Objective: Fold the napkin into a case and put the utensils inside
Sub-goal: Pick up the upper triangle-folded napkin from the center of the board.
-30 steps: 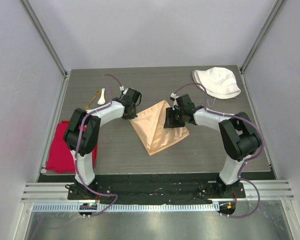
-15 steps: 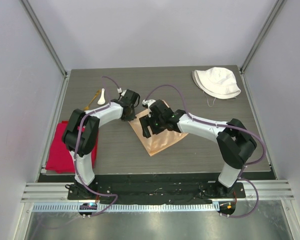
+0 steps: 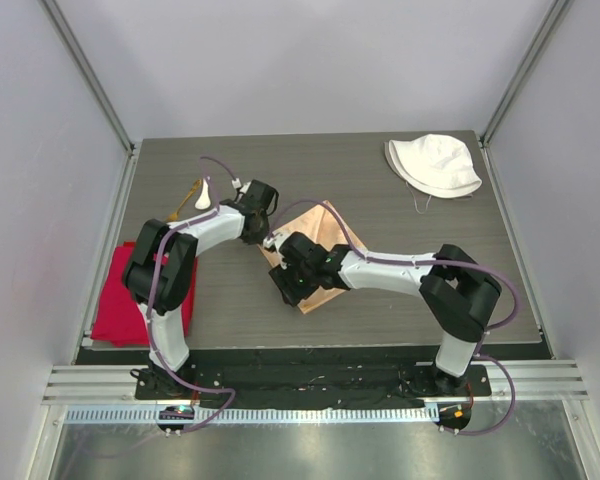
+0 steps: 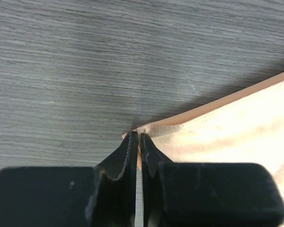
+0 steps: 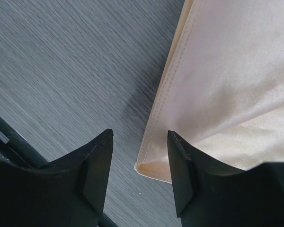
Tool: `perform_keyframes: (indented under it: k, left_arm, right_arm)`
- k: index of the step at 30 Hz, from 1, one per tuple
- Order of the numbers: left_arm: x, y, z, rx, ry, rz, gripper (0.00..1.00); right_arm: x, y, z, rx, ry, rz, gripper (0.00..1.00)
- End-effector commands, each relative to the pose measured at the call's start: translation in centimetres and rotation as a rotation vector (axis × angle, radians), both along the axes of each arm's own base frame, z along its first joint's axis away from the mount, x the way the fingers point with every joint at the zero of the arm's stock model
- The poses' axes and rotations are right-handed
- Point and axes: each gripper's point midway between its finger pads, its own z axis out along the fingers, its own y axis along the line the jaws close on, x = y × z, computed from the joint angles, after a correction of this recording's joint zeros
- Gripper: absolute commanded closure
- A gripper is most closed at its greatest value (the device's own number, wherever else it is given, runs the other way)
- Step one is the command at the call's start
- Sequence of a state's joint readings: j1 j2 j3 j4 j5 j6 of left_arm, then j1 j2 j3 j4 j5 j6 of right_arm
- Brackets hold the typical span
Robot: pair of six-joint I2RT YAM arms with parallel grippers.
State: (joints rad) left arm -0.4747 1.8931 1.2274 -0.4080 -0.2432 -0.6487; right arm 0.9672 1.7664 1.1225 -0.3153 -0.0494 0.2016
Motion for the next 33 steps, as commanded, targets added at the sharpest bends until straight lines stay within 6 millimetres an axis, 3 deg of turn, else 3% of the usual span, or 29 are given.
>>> perform_keyframes:
  k: [1,10,18,21,25,27,29,33]
  left_arm:
    - [0.1,-0.3,0.9,-0.044,-0.018,0.017,0.92]
    - [0.0,-0.4,0.1,-0.059,0.006,0.021,0.9]
    - [0.2,-0.2,0.0,-0.058,0.014,0.029,0.86]
    - [0.0,0.1,-0.4,-0.06,0.024,0.035,0.86]
    - [0.0,0.0,-0.1,-0.086,0.025,0.04,0.82]
    - [0.0,0.1,0.4,-0.094,0.021,0.044,0.76]
    - [0.2,0.3,1.7,-0.108,-0.002,0.051,0.63]
    - [-0.1,1.9,4.5,-0.136,-0.035,0.09,0.49]
  right_arm:
    - [0.2,-0.8,-0.4,-0.041,-0.056,-0.016,0.46]
    - [-1.6,-2.5,-2.9,-0.146,-0.067,-0.007,0.47]
    - [-3.0,-3.7,-5.4,-0.264,-0.081,-0.024,0.55]
    - [-2.7,-4.7,-6.1,-0.336,-0.119,-0.05,0.65]
    - [-2.7,-5.3,-6.7,-0.412,-0.157,-0.064,0.71]
    - [-2.7,-4.9,-6.6,-0.423,-0.177,-0.063,0.75]
    - [-2.7,-4.8,-6.5,-0.42,-0.176,-0.071,0.77]
    - [-2.6,-4.2,-5.9,-0.387,-0.179,-0.075,0.89]
